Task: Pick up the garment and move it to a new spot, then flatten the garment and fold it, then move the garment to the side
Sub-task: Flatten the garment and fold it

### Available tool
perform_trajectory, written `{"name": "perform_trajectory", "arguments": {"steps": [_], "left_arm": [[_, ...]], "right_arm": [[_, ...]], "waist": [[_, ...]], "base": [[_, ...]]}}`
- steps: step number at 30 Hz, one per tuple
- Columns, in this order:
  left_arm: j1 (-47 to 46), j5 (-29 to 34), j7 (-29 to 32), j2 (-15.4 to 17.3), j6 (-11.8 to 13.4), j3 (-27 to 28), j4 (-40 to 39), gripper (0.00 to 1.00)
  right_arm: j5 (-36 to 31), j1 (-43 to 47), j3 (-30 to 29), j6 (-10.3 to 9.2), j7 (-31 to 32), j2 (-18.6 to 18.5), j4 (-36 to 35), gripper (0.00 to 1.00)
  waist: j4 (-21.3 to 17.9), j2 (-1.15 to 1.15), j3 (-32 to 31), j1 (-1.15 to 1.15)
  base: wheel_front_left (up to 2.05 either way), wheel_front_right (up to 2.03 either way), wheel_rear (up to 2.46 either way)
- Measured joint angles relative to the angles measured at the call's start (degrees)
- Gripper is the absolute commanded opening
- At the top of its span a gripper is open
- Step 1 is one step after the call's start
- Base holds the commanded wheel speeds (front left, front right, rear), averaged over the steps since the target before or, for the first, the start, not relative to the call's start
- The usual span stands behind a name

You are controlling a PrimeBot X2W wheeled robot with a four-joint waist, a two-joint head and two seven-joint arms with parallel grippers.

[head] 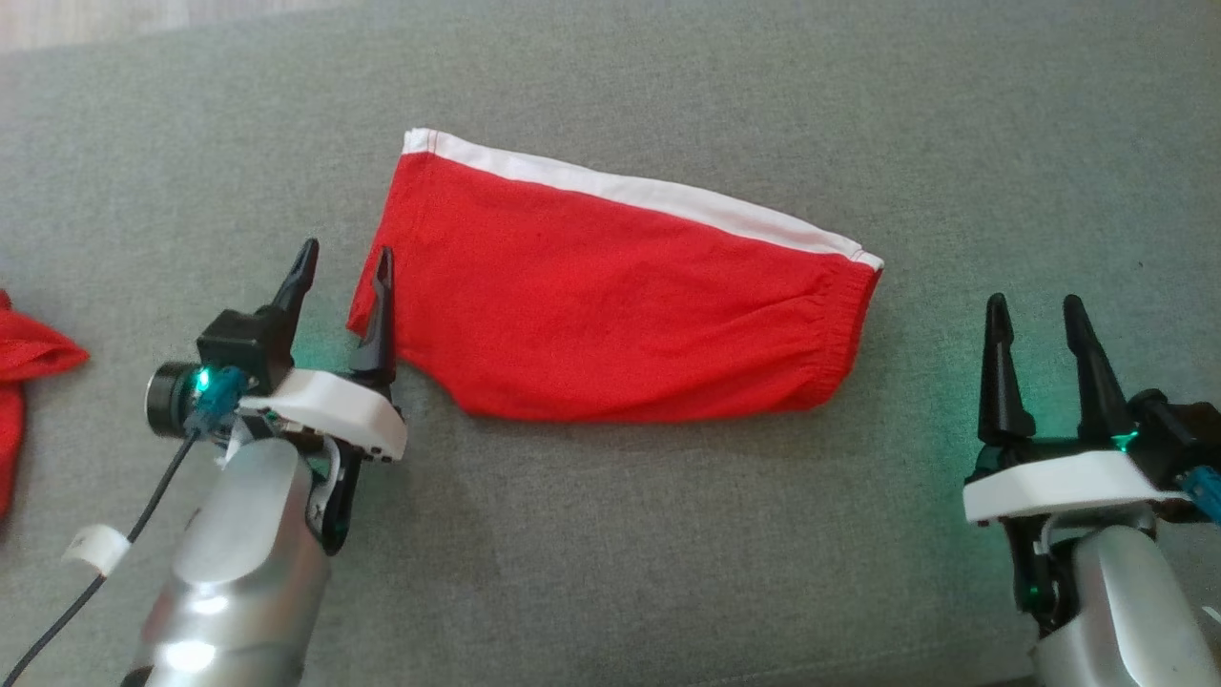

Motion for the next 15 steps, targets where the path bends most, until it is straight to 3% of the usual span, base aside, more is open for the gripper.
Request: {"name": "perform_trajectory", "arguments": {"steps": [7,15], "left_arm": [[-1.0,0.2,0.0,-1.4,-1.8,0.4,5.9,1.00],[-5.3,-1.3,1.4,-2.9,-2.7,-2.8,16.3,1.00]], "right_arm": [[-0.5,0.0,0.2,0.00,0.0,0.7,-0.2,1.00],[-0.2,0.0,0.8,0.00,0.0,0.7,0.1,1.00]], "waist": [[-1.0,0.00,1.2,0.01],[-1.0,0.00,0.9,0.00]], "base": [[0.00,0.00,0.00],[0.00,0.00,0.00]]}}
